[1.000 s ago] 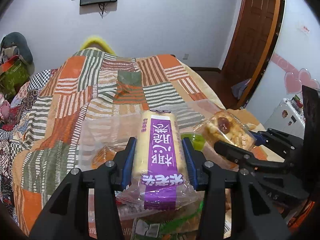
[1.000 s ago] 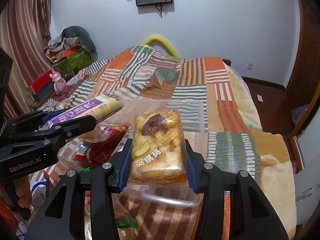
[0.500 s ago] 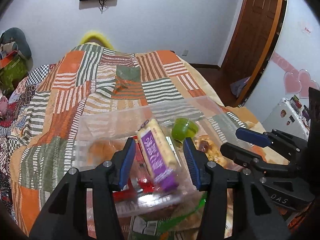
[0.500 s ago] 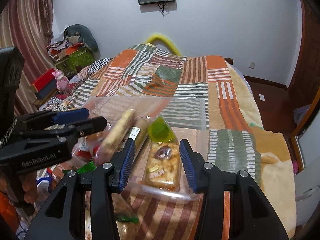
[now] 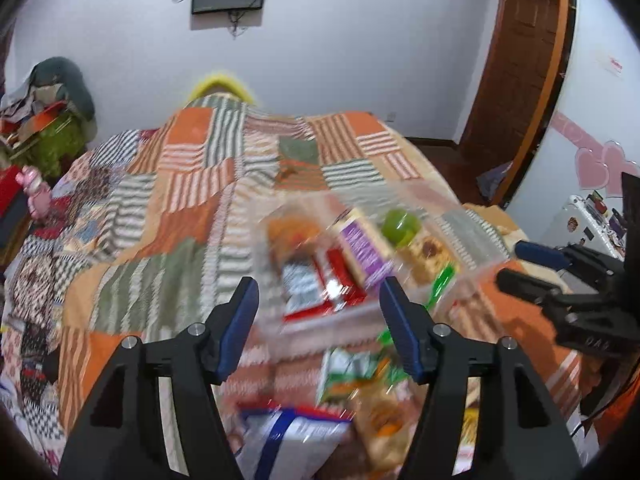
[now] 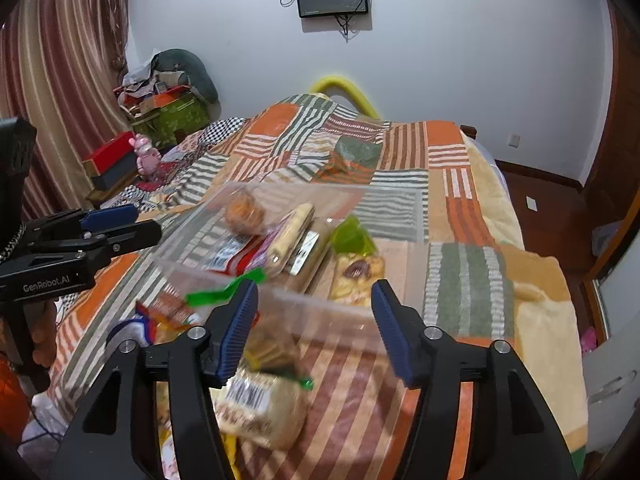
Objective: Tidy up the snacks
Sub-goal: 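Grasp blue-white chip bag with left while right grasps white square cracker pack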
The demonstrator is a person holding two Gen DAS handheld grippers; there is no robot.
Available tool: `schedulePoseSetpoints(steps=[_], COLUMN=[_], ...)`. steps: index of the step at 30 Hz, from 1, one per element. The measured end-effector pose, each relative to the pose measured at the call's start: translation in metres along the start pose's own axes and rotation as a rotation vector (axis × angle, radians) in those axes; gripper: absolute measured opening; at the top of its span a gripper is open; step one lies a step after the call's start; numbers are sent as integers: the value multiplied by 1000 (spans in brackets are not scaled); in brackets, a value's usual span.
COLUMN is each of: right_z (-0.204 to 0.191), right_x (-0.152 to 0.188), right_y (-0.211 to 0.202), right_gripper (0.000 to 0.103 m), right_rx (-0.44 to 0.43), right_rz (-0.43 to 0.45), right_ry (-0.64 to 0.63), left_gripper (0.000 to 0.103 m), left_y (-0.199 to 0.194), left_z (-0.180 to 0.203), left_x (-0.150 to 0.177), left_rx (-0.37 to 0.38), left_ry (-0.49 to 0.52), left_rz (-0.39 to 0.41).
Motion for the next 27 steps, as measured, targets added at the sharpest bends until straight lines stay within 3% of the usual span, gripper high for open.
schedulePoseSetpoints(steps=[7,15,27], right_z=[-12,-25,-52], right_x=[24,54,83], right_y=[-3,10,35], right_gripper=[81,83,85], right_rx=[13,-21,-39], right_rz=[-21,-105,-193], right_ry=[7,41,22], left_gripper=[64,66,70], left_y=[-7,-6,21], left_z=[-27,-32,-37], left_x=[59,118,138], left_rx=[-9,11,6], left_ry=[-35,-101,-136], left_rz=[-94,-178,-214])
Point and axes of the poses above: each gripper's, at about its wrist camera, not at the fingertips, and y roughly the way its jaws point, z to its right, x to its underside, the point moved 10 cm from there along y, roughly the way its jaws point, and after that the axes turned 2 degrees about -y, right-handed, at the moved point
